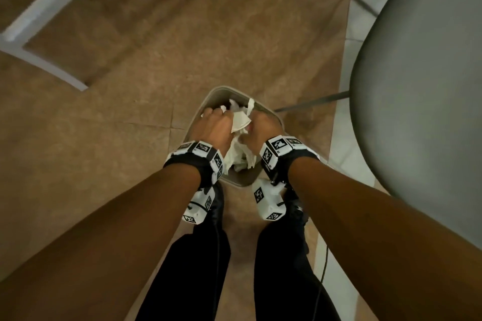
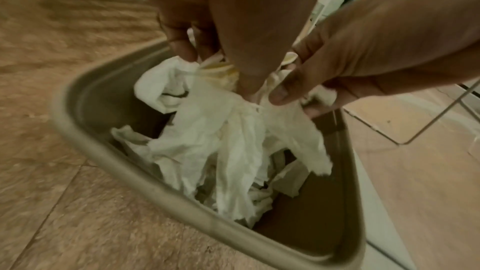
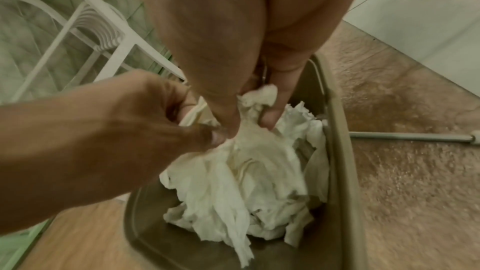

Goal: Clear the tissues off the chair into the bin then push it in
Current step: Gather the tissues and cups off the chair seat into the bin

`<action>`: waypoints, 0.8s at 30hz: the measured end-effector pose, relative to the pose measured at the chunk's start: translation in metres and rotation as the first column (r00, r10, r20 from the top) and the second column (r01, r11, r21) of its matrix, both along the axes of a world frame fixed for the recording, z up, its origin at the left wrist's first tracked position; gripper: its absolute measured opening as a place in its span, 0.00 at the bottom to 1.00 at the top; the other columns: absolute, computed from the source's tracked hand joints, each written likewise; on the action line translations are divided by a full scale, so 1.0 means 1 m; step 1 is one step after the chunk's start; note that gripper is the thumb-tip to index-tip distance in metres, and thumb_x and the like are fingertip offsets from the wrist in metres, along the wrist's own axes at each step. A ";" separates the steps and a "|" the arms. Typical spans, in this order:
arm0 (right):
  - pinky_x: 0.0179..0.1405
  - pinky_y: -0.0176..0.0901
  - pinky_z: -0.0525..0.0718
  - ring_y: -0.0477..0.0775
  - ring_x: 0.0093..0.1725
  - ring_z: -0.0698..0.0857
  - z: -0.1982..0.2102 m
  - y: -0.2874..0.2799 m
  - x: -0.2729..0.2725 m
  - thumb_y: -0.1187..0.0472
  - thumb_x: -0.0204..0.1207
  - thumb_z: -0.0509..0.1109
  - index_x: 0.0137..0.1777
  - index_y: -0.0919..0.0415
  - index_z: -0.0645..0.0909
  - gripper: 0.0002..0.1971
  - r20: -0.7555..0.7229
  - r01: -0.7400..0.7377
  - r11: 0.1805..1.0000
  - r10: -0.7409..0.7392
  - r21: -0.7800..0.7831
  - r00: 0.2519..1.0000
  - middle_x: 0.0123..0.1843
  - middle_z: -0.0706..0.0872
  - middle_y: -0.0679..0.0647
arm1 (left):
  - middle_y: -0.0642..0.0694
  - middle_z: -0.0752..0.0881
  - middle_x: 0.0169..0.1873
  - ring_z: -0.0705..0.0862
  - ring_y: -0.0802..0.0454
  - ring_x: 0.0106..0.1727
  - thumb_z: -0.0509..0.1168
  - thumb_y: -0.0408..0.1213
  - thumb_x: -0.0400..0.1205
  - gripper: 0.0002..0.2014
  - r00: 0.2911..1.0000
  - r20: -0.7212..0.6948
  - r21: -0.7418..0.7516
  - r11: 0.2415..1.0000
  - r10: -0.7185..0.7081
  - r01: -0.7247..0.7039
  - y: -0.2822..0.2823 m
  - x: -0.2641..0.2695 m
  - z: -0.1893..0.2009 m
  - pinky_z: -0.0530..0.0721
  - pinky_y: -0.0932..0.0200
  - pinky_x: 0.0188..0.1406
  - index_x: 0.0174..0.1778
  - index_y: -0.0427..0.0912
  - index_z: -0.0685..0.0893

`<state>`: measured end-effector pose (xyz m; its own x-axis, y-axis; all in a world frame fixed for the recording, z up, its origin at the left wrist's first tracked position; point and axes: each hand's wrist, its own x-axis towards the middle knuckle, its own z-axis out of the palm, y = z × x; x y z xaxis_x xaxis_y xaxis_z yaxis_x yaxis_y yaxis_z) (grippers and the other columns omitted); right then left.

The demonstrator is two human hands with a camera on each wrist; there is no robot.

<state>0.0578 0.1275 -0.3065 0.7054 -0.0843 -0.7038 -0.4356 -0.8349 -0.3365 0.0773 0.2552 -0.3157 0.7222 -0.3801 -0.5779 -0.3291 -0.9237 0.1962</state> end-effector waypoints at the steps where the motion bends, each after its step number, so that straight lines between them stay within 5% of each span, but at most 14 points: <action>1: 0.54 0.46 0.82 0.61 0.58 0.87 -0.005 -0.001 0.001 0.56 0.74 0.72 0.64 0.59 0.81 0.18 -0.008 -0.051 0.999 0.051 -0.015 0.999 0.57 0.89 0.58 | 0.38 0.80 0.63 0.77 0.37 0.66 0.68 0.37 0.80 0.20 1.000 -0.020 0.033 0.999 -0.014 0.015 -0.004 0.000 -0.010 0.81 0.43 0.56 0.69 0.40 0.76; 5: 0.56 0.51 0.84 0.66 0.62 0.85 -0.036 -0.003 -0.007 0.60 0.76 0.69 0.65 0.59 0.80 0.17 -0.104 -0.215 0.976 0.217 0.023 0.971 0.66 0.84 0.62 | 0.34 0.80 0.63 0.82 0.32 0.62 0.68 0.33 0.80 0.18 0.981 -0.186 0.040 0.997 -0.062 0.070 -0.012 -0.005 -0.044 0.84 0.41 0.55 0.66 0.37 0.78; 8: 0.46 0.48 0.82 0.64 0.56 0.86 -0.047 -0.006 -0.017 0.59 0.75 0.71 0.61 0.58 0.79 0.15 -0.217 -0.364 0.931 0.362 0.032 0.906 0.60 0.85 0.58 | 0.36 0.83 0.52 0.84 0.34 0.54 0.65 0.32 0.80 0.08 0.931 -0.348 0.052 0.989 -0.114 0.141 -0.005 -0.012 -0.062 0.83 0.46 0.52 0.54 0.37 0.81; 12: 0.46 0.47 0.77 0.63 0.59 0.85 -0.031 -0.004 -0.018 0.59 0.77 0.70 0.62 0.58 0.77 0.15 -0.189 -0.348 0.935 0.354 0.067 0.916 0.62 0.84 0.57 | 0.40 0.84 0.43 0.84 0.38 0.42 0.59 0.41 0.74 0.04 0.918 -0.393 0.072 0.994 -0.048 0.082 0.006 -0.008 -0.056 0.87 0.44 0.45 0.43 0.48 0.75; 15: 0.50 0.47 0.78 0.63 0.62 0.83 0.001 0.001 -0.017 0.58 0.79 0.66 0.63 0.59 0.77 0.14 -0.188 -0.242 0.967 0.252 0.074 0.949 0.65 0.83 0.60 | 0.38 0.84 0.48 0.84 0.36 0.48 0.63 0.34 0.79 0.10 0.939 -0.344 0.075 0.997 0.006 0.021 0.000 0.002 -0.017 0.79 0.52 0.40 0.56 0.41 0.79; 17: 0.54 0.49 0.83 0.63 0.59 0.85 0.030 -0.001 -0.019 0.56 0.78 0.65 0.60 0.57 0.79 0.13 -0.192 -0.215 0.973 0.228 0.086 0.955 0.64 0.84 0.59 | 0.37 0.86 0.48 0.85 0.37 0.43 0.62 0.37 0.80 0.15 0.952 -0.305 0.056 0.998 -0.002 0.020 -0.002 0.012 0.016 0.84 0.49 0.39 0.62 0.41 0.80; 19: 0.56 0.52 0.85 0.62 0.57 0.86 0.071 -0.010 -0.018 0.53 0.78 0.64 0.58 0.56 0.81 0.13 -0.182 -0.212 0.972 0.227 0.100 0.957 0.63 0.85 0.58 | 0.41 0.87 0.44 0.84 0.42 0.37 0.60 0.44 0.79 0.15 0.956 -0.290 0.044 0.998 -0.037 0.051 -0.008 0.024 0.053 0.85 0.48 0.36 0.60 0.46 0.81; 21: 0.58 0.50 0.81 0.62 0.61 0.84 0.111 -0.022 -0.016 0.54 0.81 0.61 0.64 0.59 0.80 0.16 -0.145 -0.181 0.975 0.199 0.127 0.969 0.66 0.84 0.56 | 0.45 0.85 0.39 0.80 0.48 0.33 0.60 0.44 0.80 0.07 0.964 -0.259 0.039 0.996 -0.065 0.078 -0.022 0.036 0.099 0.76 0.56 0.31 0.50 0.51 0.81; 24: 0.59 0.48 0.82 0.61 0.61 0.84 0.177 -0.047 -0.007 0.56 0.82 0.59 0.67 0.58 0.80 0.18 -0.034 -0.125 0.981 0.132 0.149 0.991 0.66 0.85 0.58 | 0.43 0.87 0.38 0.83 0.44 0.35 0.61 0.40 0.80 0.06 0.980 -0.181 0.028 0.996 -0.078 0.084 -0.056 0.051 0.166 0.79 0.54 0.33 0.43 0.47 0.83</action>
<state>0.0513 0.0804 -0.1296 0.6722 0.1114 -0.7319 -0.3447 -0.8278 -0.4426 0.1288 0.1991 -0.1493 0.5729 -0.4099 -0.7098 -0.3652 -0.9029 0.2267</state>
